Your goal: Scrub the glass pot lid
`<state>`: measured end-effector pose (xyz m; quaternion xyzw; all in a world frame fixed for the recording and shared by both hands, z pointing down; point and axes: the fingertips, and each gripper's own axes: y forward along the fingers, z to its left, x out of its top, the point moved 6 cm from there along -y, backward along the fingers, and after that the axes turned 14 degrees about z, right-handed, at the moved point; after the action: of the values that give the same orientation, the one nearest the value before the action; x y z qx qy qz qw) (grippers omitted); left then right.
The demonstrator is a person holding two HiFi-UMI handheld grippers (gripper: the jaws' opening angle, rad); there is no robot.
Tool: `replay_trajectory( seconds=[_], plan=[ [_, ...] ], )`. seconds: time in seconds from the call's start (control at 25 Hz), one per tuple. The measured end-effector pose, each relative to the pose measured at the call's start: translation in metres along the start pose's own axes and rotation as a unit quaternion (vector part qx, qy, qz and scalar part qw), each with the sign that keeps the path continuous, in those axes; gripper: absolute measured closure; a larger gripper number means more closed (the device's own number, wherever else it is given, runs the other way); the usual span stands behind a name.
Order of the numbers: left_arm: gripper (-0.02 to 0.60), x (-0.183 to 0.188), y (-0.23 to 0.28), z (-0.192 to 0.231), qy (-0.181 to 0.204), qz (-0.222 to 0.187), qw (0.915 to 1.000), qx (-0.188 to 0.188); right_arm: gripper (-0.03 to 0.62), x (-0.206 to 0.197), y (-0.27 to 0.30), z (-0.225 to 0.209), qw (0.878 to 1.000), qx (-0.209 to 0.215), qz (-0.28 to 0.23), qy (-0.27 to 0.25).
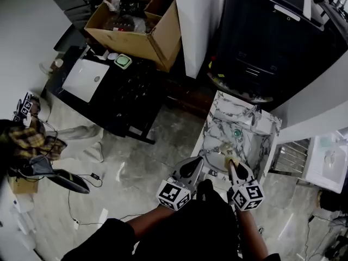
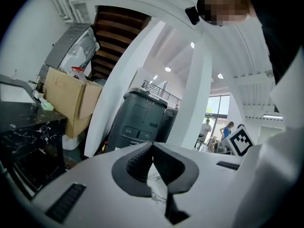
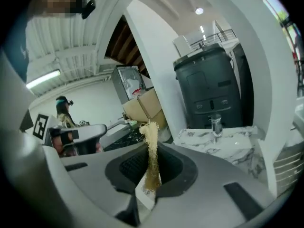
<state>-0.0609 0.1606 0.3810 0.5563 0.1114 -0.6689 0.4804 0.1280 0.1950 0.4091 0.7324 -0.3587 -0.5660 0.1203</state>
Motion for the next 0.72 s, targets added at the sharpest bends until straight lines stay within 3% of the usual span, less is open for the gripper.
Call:
replay_trajectory(
  seconds=[0.2,0.36,0.52,0.64,0.72],
  plan=[
    [0.566,-0.01,0.022,0.002,0.001,0.02,0.9979,0.062,0.539,-0.004,0.031,-0.022,0.998,0.056,0.037,-0.014],
    [0.566,-0.016,0.041,0.004,0.015,0.032,0.9953,0.091,0.539,-0.011,0.058,-0.042,0.992,0.085,0.074,-0.052],
    [0.566,-0.029,0.055,0.012,0.021,0.042,0.9922,0.116,0.539,-0.031,0.093,-0.047,0.976,0.142,0.135,-0.099],
    [0.566,-0.043,0.071,0.017,0.04,0.058,0.9894,0.127,0.539,-0.046,0.118,-0.052,0.962,0.163,0.173,-0.135],
    [0.566,-0.049,0.077,0.02,0.032,0.064,0.9894,0.126,0.539,-0.057,0.134,-0.053,0.952,0.17,0.201,-0.16]
  ],
)
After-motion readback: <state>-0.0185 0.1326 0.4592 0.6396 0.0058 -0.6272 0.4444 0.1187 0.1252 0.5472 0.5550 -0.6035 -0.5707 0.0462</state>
